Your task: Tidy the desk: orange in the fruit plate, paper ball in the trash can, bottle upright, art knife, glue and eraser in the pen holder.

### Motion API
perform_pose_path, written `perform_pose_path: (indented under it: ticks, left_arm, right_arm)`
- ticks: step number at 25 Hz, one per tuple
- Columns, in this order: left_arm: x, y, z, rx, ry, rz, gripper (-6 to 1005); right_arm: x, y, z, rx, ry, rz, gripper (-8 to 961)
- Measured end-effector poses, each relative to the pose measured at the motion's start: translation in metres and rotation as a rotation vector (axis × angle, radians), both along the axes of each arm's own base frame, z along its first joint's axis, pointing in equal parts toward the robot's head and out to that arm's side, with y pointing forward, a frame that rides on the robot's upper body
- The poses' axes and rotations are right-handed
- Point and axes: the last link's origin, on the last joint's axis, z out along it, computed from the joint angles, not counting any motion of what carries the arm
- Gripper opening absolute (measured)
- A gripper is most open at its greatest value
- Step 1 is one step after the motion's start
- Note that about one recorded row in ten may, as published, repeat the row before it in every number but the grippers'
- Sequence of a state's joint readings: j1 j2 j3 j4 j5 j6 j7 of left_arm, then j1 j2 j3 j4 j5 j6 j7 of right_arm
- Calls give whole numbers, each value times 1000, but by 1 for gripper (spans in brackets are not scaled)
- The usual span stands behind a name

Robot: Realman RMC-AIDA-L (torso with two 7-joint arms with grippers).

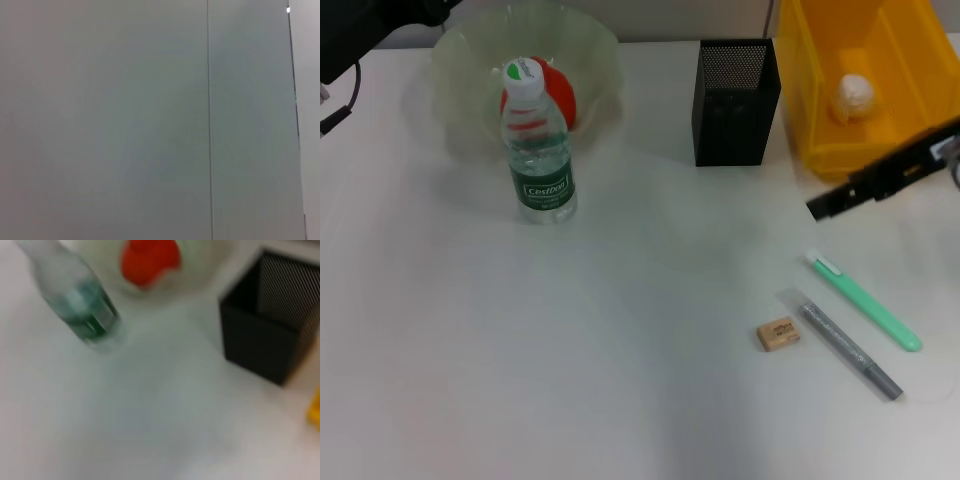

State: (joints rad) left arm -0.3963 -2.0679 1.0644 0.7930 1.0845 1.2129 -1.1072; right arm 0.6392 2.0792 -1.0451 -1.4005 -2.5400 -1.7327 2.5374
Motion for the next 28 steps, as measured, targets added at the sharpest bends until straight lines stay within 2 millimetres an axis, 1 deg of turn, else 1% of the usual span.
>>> perform_pose_path:
  ticks: [1, 3, 4, 5, 7, 13, 14, 24, 28]
  left_arm:
    - [0, 1, 0, 1, 1, 1, 736]
    - [-1, 3, -2, 1, 4, 9, 736]
    - [-1, 3, -3, 2, 9, 13, 735]
    - [-1, 3, -3, 2, 9, 13, 735]
    - [-3, 4, -4, 6, 15, 17, 735]
    - [-7, 3, -8, 2, 19, 32, 735]
    - [-7, 3, -8, 4, 20, 32, 735]
    - [-7, 4, -9, 13, 27, 30, 735]
    - [-7, 5, -9, 14, 28, 32, 735]
  right_arm:
    - [4, 5, -7, -5, -71, -31, 779]
    - [7, 7, -10, -5, -105, -47, 779]
    - [10, 11, -17, -14, -154, -71, 779]
    - [10, 11, -17, -14, -154, -71, 779]
    - [12, 13, -27, -40, -185, -79, 778]
    - [19, 17, -54, -82, -205, -90, 777]
    - [20, 17, -62, -98, -229, -86, 777]
    - [22, 20, -76, -123, -272, -83, 776]
    - [25, 21, -77, -119, -289, -91, 739]
